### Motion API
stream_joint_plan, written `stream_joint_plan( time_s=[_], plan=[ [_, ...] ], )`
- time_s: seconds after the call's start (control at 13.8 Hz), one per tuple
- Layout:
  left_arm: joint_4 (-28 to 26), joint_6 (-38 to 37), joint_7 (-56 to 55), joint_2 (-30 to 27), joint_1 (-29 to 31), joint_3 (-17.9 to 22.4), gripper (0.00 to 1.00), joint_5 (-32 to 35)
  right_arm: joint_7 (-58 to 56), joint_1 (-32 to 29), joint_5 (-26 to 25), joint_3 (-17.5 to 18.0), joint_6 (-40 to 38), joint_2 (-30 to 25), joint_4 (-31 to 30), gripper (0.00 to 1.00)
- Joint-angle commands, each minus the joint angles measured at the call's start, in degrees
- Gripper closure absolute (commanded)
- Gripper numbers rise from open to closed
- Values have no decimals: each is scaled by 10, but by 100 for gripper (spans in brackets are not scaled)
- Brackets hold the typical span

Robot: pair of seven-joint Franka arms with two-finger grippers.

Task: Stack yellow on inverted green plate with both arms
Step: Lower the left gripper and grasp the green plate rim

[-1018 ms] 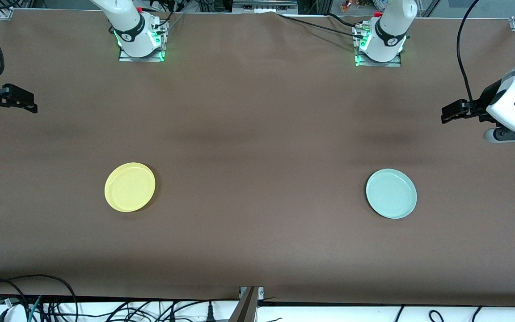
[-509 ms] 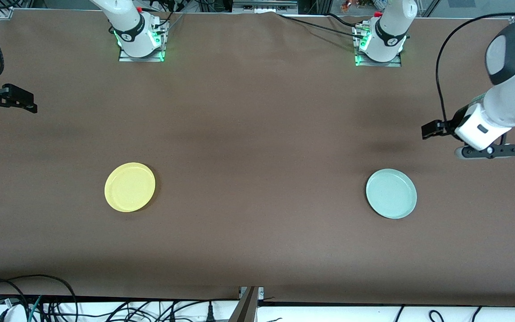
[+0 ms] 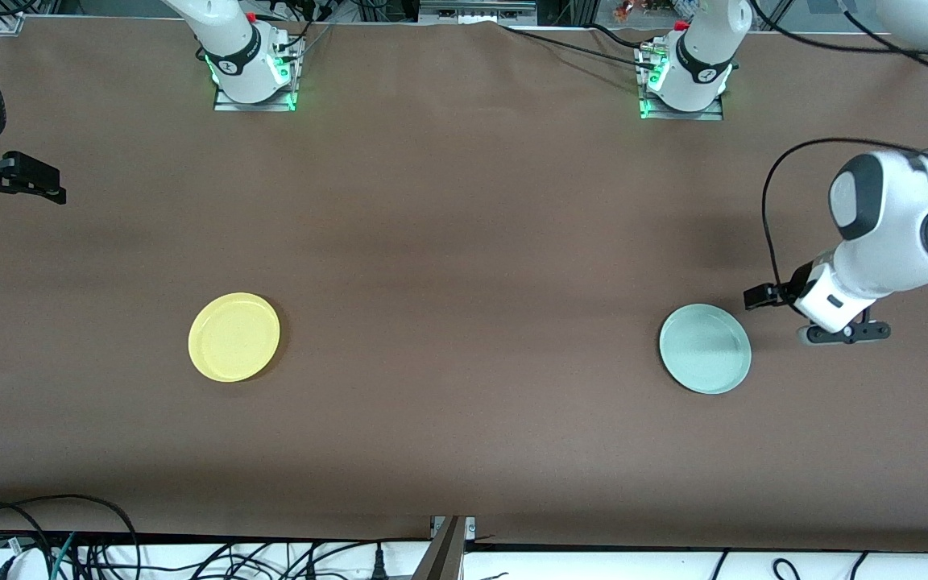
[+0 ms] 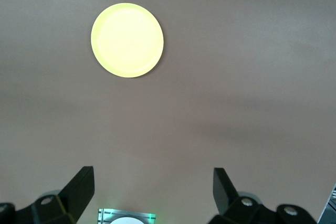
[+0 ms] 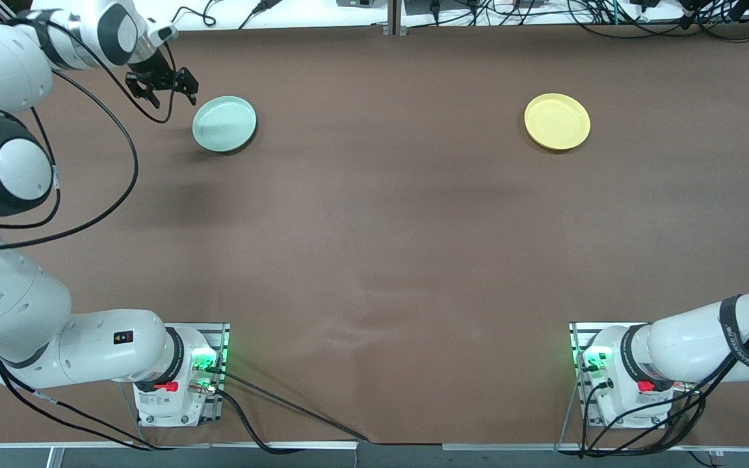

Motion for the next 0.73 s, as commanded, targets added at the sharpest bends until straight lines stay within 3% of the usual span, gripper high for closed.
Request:
stream_joint_plan(
  time_s=[0.0,0.44,0.65],
  plan=[
    [10,49,15,50,17,-4,0,2,6,-1,-3,1,-5,5,13,0],
    [19,113,14,117,22,-5,0,34,6,-1,-3,1,-4,5,13,0],
    [19,143,14,125,24,-5,20,37,6,-1,-3,1,-5,5,13,0]
  ],
)
